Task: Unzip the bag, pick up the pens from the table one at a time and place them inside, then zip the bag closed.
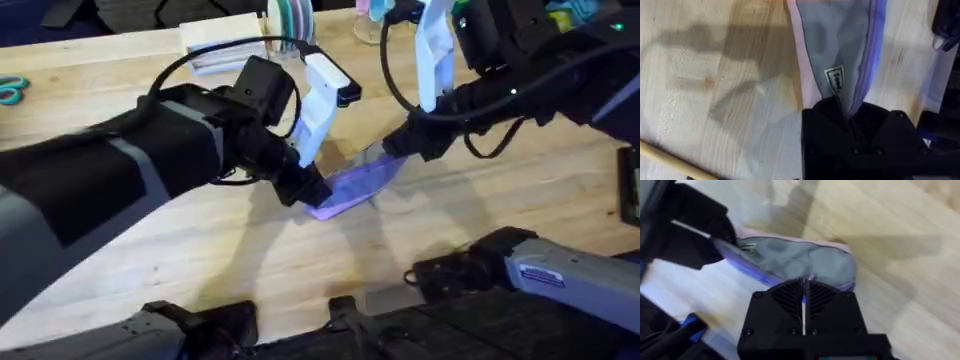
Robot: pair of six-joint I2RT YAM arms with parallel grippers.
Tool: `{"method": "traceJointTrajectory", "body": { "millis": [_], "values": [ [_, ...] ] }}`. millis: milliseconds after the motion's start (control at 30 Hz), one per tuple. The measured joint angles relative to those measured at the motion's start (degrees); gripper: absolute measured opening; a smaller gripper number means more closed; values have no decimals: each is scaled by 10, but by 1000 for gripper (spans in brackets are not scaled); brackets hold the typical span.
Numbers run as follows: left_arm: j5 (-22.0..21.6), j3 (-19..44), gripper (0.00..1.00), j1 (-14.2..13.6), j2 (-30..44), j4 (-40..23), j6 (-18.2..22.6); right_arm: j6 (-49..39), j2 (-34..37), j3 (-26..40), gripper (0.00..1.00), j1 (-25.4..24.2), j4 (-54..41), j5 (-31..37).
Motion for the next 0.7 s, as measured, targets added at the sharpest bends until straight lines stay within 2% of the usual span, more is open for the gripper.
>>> {"method": "traceJointTrajectory", "body": {
  "millis": [233,467,700],
  "values": [
    [-2,0,43,0,0,-1,0,7,0,0,30,-1,-11,-56],
    [-2,0,43,0,0,-1,0,25,0,0,30,0,-13,-80],
    [-2,0,43,0,0,1,0,48,0,0,30,43,5,-115]
  ]
}}
